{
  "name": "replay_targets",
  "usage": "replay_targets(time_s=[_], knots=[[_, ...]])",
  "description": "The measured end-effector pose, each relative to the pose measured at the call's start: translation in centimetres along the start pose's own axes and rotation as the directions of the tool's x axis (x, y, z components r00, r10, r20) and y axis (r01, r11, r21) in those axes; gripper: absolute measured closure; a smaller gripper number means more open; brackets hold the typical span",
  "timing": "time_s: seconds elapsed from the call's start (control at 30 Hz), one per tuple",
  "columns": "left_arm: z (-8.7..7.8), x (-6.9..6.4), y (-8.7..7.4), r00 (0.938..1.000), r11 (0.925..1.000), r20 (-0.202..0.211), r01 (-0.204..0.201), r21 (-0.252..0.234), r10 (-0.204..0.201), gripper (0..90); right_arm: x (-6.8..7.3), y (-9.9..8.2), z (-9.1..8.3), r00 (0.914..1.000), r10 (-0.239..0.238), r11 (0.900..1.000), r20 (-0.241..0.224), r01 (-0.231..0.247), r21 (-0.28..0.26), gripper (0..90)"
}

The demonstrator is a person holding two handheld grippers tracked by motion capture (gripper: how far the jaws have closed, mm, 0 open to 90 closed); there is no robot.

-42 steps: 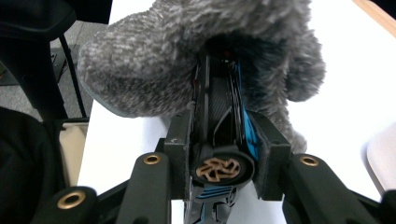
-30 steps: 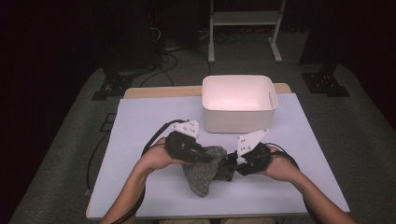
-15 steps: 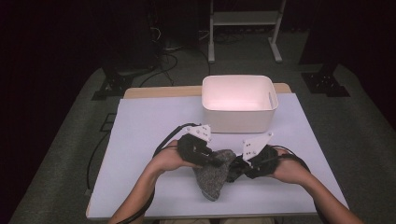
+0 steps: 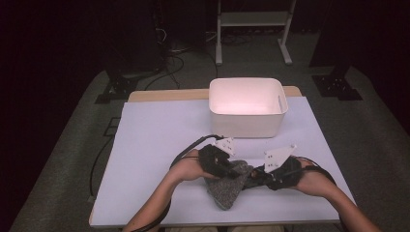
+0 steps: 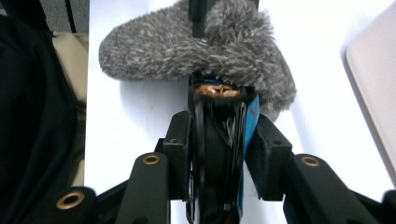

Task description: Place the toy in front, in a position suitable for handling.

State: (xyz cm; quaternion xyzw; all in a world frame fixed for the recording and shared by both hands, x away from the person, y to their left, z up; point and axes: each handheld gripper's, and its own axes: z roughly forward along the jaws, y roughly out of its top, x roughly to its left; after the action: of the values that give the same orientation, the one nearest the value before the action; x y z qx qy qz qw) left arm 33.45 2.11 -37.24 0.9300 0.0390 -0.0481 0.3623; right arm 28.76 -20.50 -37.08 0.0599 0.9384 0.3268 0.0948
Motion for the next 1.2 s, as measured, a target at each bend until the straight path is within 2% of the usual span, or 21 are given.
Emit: replay_targets(time_s=[0.23,0.37,0.47,0.53,0.67,0.73,0.83,0.97,1.2], knots=[[1.6,-0.1,1.1,0.9997,0.9994,0.011,-0.020,0.027,0.020,77.8,0.3,-3.5,-0.4,0.9985,0.050,0.9986,0.022,-0.050,0.017,62.4],[2.6,-0.3,2.2,0.9990,0.9981,0.019,-0.040,0.046,0.040,77.8,0.2,-5.9,-0.1,0.9937,0.111,0.9938,0.017,-0.111,0.004,62.5],[3.2,-0.5,3.0,0.9986,0.9962,0.007,-0.053,0.070,0.053,77.8,0.0,-7.3,0.2,0.9884,0.152,0.9884,0.000,-0.152,-0.013,62.5],[3.3,-0.4,3.3,0.9983,0.9947,0.004,-0.058,0.085,0.058,77.9,-0.1,-7.8,0.2,0.9839,0.178,0.9830,-0.012,-0.179,-0.041,62.3],[3.2,-0.3,3.3,0.9985,0.9952,0.009,-0.054,0.082,0.053,77.9,-0.3,-7.7,0.5,0.9828,0.183,0.9823,-0.022,-0.184,-0.036,58.5],[3.0,-0.2,3.2,0.9987,0.9964,0.019,-0.049,0.069,0.048,77.9,-0.3,-7.5,1.2,0.9854,0.169,0.9855,-0.016,-0.170,-0.010,54.9],[2.3,-0.1,2.7,0.9991,0.9981,0.024,-0.036,0.051,0.034,77.8,-0.5,-7.0,2.2,0.9866,0.162,0.9868,-0.021,-0.161,0.017,54.7],[0.7,0.2,1.8,0.9999,0.9998,0.008,-0.015,0.013,0.014,77.8,-0.7,-6.5,2.7,0.9896,0.140,0.9898,-0.033,-0.139,0.032,56.1],[-2.8,0.6,-0.5,0.9992,0.9988,-0.027,0.028,-0.040,-0.029,77.8,-0.8,-6.5,3.0,0.9848,0.162,0.9861,-0.063,-0.164,-0.029,56.6]])
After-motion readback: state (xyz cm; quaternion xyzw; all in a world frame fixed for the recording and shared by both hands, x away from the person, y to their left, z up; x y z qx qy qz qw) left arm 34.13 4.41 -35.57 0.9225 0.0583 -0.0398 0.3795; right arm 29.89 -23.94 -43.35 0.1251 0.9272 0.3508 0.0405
